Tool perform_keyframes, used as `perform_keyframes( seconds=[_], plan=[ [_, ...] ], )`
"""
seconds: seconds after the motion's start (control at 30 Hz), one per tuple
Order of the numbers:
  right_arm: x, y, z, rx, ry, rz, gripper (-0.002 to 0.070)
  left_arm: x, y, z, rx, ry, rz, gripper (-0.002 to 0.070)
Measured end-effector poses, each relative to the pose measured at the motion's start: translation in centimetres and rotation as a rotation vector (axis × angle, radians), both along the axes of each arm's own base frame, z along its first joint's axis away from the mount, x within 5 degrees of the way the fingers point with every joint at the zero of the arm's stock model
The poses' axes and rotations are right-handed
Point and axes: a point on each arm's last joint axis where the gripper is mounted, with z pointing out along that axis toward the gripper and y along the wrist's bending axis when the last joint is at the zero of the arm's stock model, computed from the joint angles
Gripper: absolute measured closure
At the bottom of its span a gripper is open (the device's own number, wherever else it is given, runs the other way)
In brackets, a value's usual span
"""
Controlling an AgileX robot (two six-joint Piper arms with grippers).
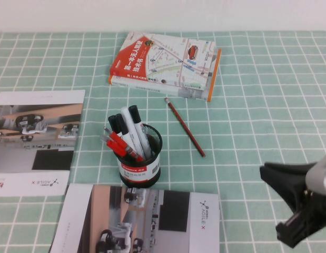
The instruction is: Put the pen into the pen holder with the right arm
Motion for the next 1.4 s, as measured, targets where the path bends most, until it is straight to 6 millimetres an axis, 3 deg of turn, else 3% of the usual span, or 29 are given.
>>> perform_keyframes(
  seconds=[0.17, 0.4, 0.6, 0.97, 1.4],
  plan=[
    [-0.4, -1.1, -1.7, -0.020, 0.036, -0.036, 0.0695, 0.0, 0.0, 0.0, 0.000, 0.000, 0.000, 0.0679],
    [-2.1, -7.0, -5.0, 0.079, -0.046, -0.308, 0.0695, 0.0, 0.0, 0.0, 0.000, 0.000, 0.000, 0.0679],
    [-4.8, -10.1, -8.2, 0.142, -0.138, -0.533, 0.0695, 0.0, 0.0, 0.0, 0.000, 0.000, 0.000, 0.0679],
    [-7.2, -11.3, -8.0, 0.213, -0.301, -0.630, 0.0695, 0.0, 0.0, 0.0, 0.000, 0.000, 0.000, 0.0679],
    [-7.3, -11.3, -8.4, 0.220, -0.257, -0.633, 0.0695, 0.0, 0.0, 0.0, 0.000, 0.000, 0.000, 0.0679]
  ],
)
